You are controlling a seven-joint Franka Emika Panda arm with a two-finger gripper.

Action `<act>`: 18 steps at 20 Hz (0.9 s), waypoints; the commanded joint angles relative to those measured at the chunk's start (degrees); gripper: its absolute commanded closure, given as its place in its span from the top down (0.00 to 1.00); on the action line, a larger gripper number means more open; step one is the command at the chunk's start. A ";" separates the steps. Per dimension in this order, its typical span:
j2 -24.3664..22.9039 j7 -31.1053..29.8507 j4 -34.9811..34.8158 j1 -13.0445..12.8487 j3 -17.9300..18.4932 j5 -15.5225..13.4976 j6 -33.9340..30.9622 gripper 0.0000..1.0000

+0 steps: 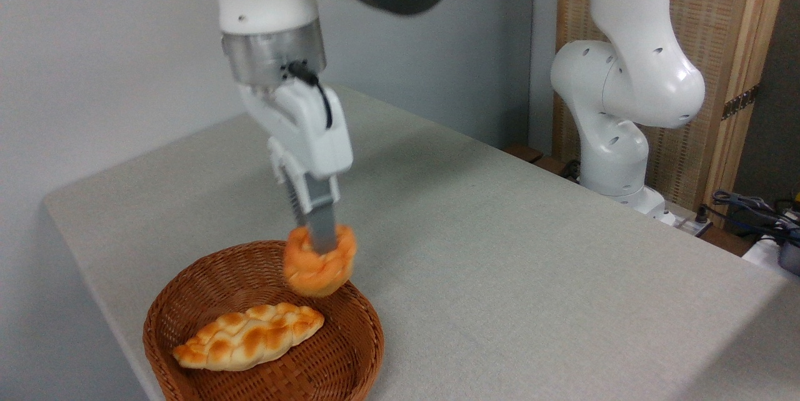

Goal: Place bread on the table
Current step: 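Lift the bun out of the basket and carry it onto the table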

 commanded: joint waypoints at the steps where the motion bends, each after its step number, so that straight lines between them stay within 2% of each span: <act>1: -6.22 0.68 -8.34 -3.07 0.13 2.75 -2.75 0.11; 4: -10.27 0.15 -15.20 -6.66 0.13 3.98 -2.66 0.16; 7: -10.46 -0.64 -19.60 -10.70 0.13 6.17 -2.40 0.23; 9: -10.20 -3.44 -22.16 -12.90 0.04 6.53 -1.26 0.34; 10: -10.02 -4.59 -22.78 -13.35 -0.05 6.53 -0.65 0.49; 11: -9.93 -4.95 -23.13 -13.44 -0.05 6.53 -0.55 0.53; 12: -9.84 -5.12 -23.40 -13.53 -0.05 6.36 -0.55 0.63; 13: -9.67 -5.47 -23.40 -13.79 -0.05 6.10 -0.55 0.82; 15: -9.58 -6.96 -23.40 -13.88 -0.05 5.74 -0.55 1.00; 18: -9.67 -7.23 -23.40 -13.88 -0.05 4.26 -0.55 1.00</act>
